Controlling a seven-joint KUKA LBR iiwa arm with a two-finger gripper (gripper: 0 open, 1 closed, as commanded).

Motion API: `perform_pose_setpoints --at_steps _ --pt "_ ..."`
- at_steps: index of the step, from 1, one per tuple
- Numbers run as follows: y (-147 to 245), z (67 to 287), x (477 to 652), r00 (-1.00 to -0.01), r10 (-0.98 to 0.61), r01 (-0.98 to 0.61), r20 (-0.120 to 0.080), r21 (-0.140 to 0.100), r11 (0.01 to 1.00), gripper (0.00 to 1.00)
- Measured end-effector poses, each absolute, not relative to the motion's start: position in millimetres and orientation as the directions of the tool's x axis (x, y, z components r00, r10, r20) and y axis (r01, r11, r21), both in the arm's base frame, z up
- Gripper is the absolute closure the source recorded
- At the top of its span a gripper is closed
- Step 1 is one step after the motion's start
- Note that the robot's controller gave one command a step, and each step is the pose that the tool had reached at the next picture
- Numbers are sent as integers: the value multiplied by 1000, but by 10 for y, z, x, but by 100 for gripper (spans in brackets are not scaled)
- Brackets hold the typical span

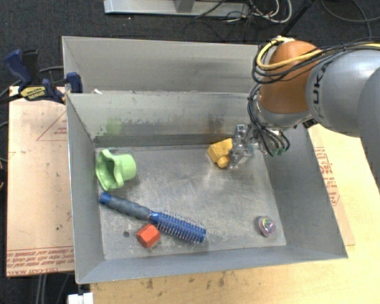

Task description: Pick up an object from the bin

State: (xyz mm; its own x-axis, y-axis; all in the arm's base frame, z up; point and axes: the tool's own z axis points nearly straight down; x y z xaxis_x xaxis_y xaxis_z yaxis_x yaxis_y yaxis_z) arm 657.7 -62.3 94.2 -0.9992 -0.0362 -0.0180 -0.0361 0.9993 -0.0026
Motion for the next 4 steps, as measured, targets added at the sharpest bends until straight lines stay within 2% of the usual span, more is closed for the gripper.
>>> perform_pose_setpoints --at_steps 1,2,3,4 --pt "-623 940 6577 -999 -36 -36 -18 -3 999 0" --pt "-619 930 6583 -999 -36 -36 -25 -2 999 0" --pt "-620 942 6585 -999 -36 -36 -23 -3 999 100" --pt "-620 942 6585 -999 -36 -36 -23 -3 999 0"
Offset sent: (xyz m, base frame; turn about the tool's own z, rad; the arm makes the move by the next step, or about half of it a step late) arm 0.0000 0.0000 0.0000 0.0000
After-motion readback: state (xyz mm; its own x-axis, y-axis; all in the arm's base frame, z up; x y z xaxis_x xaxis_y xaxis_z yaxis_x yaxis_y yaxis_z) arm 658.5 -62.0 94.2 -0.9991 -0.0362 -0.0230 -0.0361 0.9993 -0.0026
